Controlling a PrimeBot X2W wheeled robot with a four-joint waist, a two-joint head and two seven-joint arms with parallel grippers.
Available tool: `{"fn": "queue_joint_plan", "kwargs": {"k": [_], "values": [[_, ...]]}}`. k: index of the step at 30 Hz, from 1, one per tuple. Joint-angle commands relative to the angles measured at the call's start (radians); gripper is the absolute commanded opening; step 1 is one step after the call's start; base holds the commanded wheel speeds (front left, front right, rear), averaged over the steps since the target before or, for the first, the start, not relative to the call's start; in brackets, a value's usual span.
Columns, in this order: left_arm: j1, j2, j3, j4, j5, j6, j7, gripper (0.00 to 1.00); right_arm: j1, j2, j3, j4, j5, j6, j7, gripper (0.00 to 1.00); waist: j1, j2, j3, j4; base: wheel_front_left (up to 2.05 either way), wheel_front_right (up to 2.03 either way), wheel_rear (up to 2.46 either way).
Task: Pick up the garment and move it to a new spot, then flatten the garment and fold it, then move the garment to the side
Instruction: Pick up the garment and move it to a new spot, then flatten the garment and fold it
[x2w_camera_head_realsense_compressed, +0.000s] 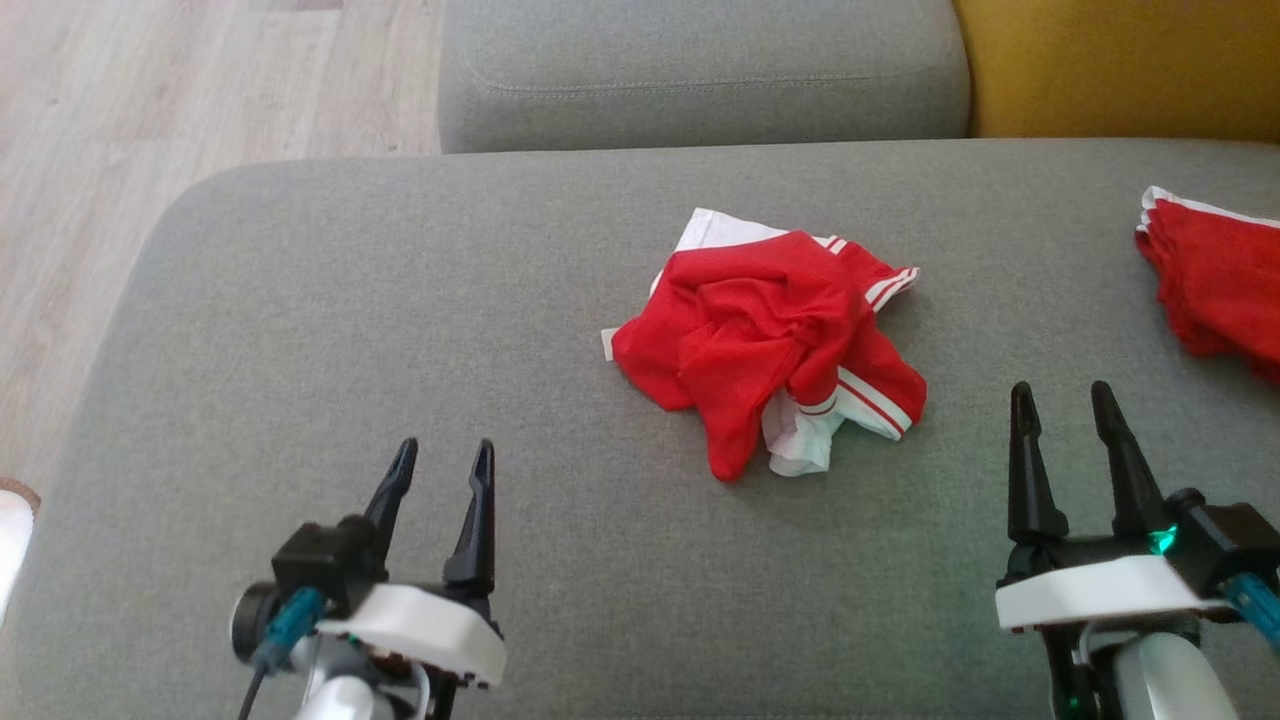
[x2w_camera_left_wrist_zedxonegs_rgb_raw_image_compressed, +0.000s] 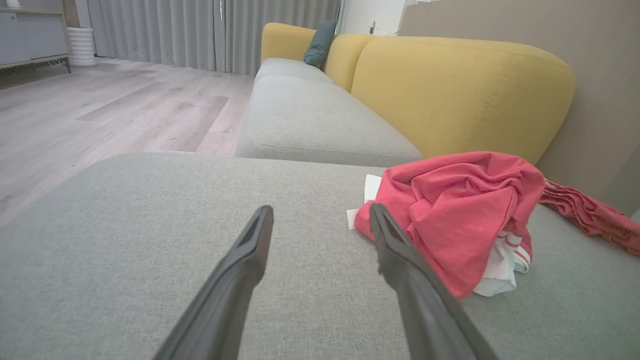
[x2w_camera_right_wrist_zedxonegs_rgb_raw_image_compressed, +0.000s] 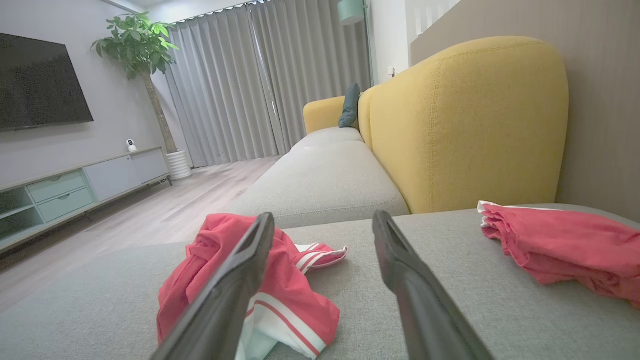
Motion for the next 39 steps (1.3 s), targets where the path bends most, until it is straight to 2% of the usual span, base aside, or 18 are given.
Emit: {"fn": "queue_joint_plan", "kwargs": {"k": [1, 15, 31, 39], "values": [[-0.029, 0.001, 0.049, -0.037, 0.014, -0.009, -0.012, 1.0, -0.019, -0.004, 0.025, -0.026, 0.006, 0.007, -0.011, 1.0, 0.0, 0.0, -0.001, 0.002, 0.0, 0.0, 0.0], [0.013, -0.053, 0.116, -0.008, 0.068, -0.07, -0.012, 1.0, -0.017, -0.004, 0.039, 0.023, 0.007, 0.007, -0.011, 1.0, 0.0, 0.0, -0.011, 0.005, 0.0, 0.0, 0.0], [0.024, -0.086, 0.148, 0.02, 0.103, -0.108, -0.012, 1.0, -0.012, -0.004, 0.044, 0.03, 0.007, 0.007, -0.011, 1.0, 0.0, 0.0, -0.008, 0.009, 0.0, 0.0, 0.0], [0.018, -0.096, 0.152, 0.029, 0.116, -0.123, -0.012, 1.0, -0.022, -0.004, 0.055, 0.062, 0.0, 0.007, -0.011, 1.0, 0.0, 0.0, 0.006, 0.033, 0.0, 0.0, 0.0]]}}
